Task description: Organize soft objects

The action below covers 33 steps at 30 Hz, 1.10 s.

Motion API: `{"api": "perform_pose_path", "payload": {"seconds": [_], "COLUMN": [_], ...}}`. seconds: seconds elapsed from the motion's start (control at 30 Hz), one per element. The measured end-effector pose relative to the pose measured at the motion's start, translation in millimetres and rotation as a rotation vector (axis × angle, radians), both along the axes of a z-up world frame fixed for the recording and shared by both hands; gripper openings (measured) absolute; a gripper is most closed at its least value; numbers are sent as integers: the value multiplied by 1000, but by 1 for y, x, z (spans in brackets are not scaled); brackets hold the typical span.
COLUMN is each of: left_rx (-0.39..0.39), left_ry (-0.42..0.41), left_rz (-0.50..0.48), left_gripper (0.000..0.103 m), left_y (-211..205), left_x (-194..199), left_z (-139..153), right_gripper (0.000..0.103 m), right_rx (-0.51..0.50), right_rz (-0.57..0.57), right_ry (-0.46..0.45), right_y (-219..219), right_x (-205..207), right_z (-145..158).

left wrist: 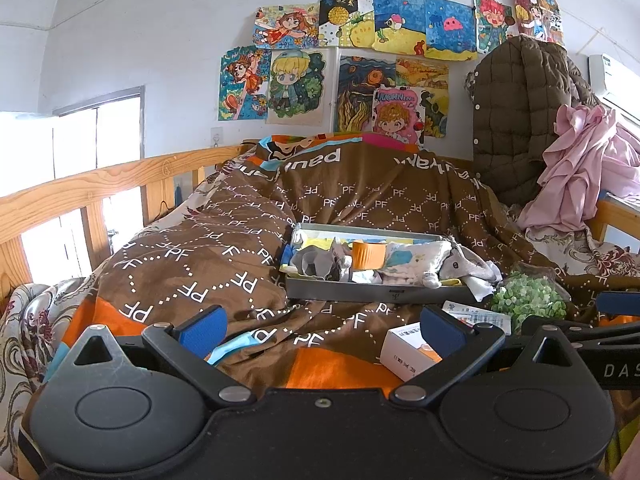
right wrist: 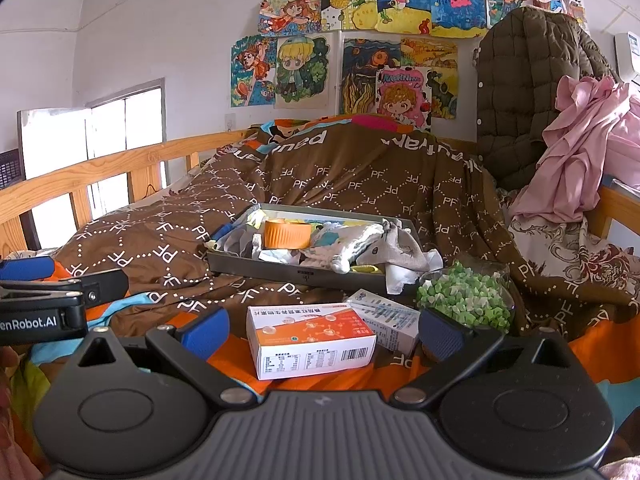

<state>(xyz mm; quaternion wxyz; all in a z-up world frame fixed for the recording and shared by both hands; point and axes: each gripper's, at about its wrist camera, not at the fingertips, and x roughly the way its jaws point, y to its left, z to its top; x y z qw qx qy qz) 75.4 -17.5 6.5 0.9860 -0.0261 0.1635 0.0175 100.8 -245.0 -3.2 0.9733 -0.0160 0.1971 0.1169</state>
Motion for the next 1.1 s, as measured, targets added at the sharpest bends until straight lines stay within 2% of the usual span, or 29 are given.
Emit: {"api": "perform_pose_path", "payload": {"seconds": [1.1], "left_rx": [10], "left_ry": [1], "left_rz": [1], "left_gripper": [102], "left_y": [-2], "left_x": [1], "left_z": [3], "right_gripper": [103], "right_rx": [0], "right_rz": [0], "right_ry": [2], "right_y": [0], "right_x": [0], "right_z": [2]}}
